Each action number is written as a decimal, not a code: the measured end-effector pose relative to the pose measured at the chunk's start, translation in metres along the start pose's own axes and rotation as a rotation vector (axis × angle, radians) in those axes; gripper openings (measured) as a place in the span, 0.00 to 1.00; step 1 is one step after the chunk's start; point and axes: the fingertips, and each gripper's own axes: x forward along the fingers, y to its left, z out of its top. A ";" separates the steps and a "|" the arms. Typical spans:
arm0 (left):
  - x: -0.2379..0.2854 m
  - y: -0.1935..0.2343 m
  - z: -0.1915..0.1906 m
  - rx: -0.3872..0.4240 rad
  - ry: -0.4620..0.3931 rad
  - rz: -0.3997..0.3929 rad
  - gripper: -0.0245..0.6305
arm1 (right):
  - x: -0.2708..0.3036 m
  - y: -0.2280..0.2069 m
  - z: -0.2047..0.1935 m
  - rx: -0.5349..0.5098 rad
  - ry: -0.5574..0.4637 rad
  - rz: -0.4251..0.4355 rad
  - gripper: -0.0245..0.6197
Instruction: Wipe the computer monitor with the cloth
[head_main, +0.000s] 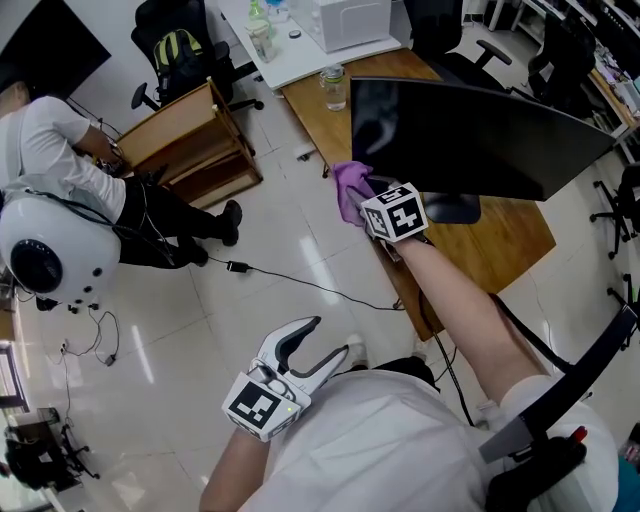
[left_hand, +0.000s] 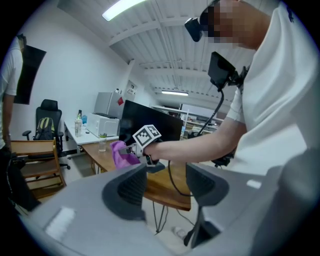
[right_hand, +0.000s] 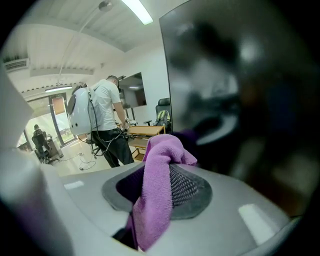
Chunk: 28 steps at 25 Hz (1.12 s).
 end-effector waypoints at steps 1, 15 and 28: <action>0.001 0.001 0.001 0.001 -0.002 -0.004 0.44 | -0.003 0.001 0.007 0.000 -0.010 0.003 0.24; 0.005 0.011 0.013 0.026 -0.048 -0.041 0.44 | -0.047 0.025 0.112 -0.063 -0.135 0.024 0.24; 0.006 0.026 0.031 0.040 -0.079 -0.061 0.44 | -0.067 0.041 0.182 -0.095 -0.215 0.034 0.24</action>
